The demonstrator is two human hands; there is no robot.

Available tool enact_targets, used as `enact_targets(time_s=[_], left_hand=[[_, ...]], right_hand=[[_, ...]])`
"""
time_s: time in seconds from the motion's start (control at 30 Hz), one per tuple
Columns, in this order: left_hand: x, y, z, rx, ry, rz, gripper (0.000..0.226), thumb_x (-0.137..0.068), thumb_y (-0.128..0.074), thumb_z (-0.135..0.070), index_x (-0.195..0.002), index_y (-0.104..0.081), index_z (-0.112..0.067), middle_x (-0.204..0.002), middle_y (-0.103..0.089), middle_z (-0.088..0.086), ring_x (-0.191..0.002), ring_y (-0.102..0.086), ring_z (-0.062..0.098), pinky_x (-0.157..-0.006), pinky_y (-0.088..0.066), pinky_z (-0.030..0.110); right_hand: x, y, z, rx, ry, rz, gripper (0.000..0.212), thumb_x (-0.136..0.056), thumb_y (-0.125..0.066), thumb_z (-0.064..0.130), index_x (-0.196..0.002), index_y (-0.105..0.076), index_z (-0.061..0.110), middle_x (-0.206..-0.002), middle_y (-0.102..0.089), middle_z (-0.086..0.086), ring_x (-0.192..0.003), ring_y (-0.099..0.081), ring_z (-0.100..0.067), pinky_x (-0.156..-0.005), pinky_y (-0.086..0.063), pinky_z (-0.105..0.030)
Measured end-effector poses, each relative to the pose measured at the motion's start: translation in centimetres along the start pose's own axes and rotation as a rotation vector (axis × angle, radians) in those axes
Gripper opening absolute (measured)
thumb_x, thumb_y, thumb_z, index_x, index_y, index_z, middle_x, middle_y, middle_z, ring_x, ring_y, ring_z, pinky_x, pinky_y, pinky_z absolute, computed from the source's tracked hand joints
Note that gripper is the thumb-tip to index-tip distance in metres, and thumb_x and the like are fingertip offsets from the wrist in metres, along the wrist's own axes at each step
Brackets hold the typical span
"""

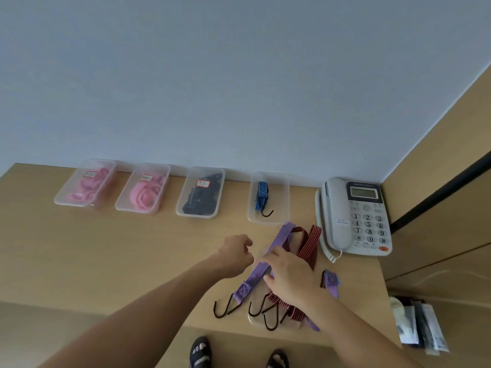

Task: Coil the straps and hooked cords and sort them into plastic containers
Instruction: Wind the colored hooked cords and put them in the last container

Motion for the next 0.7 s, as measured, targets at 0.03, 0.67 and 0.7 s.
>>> enact_targets(time_s=[0.03,0.67,0.7], left_hand=[[0.0,0.1,0.5,0.002,0.000,0.005,0.040,-0.094,-0.054,-0.016,-0.134,-0.055,-0.013,-0.120,-0.063,0.004,-0.106,-0.058,0.019,-0.085,-0.042,0.022],[3.2,6.2,0.8,0.205,-0.168,0.337,0.051,-0.088,-0.067,-0.028,-0.137,-0.052,-0.022,-0.125,-0.063,-0.002,-0.109,-0.061,0.013,-0.077,-0.046,0.019],[3.4,6.7,-0.1,0.240,-0.201,0.318,0.053,-0.088,-0.068,-0.027,-0.138,-0.050,-0.025,-0.126,-0.061,-0.002,-0.110,-0.060,0.013,-0.079,-0.046,0.019]], right_hand=[[-0.3,-0.3,0.7,0.018,0.058,0.030,0.037,-0.092,-0.055,0.029,-0.128,-0.053,0.026,-0.132,-0.046,0.006,-0.108,-0.058,-0.021,-0.082,-0.046,-0.034],[-0.6,7.1,2.5,-0.235,0.083,-0.364,0.023,-0.078,-0.070,0.011,-0.100,-0.074,0.018,-0.094,-0.067,0.015,-0.097,-0.058,-0.011,-0.084,-0.044,-0.016],[-0.4,8.2,2.7,-0.270,0.067,-0.394,0.021,-0.081,-0.070,0.013,-0.100,-0.073,0.020,-0.091,-0.062,0.021,-0.095,-0.056,-0.007,-0.081,-0.039,-0.008]])
Point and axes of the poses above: each hand's wrist, its own x-axis away from the middle knuckle, its own y-axis out of the back of the hand, z = x × y, the point moved 1 cm from there along -x, towards the middle knuckle
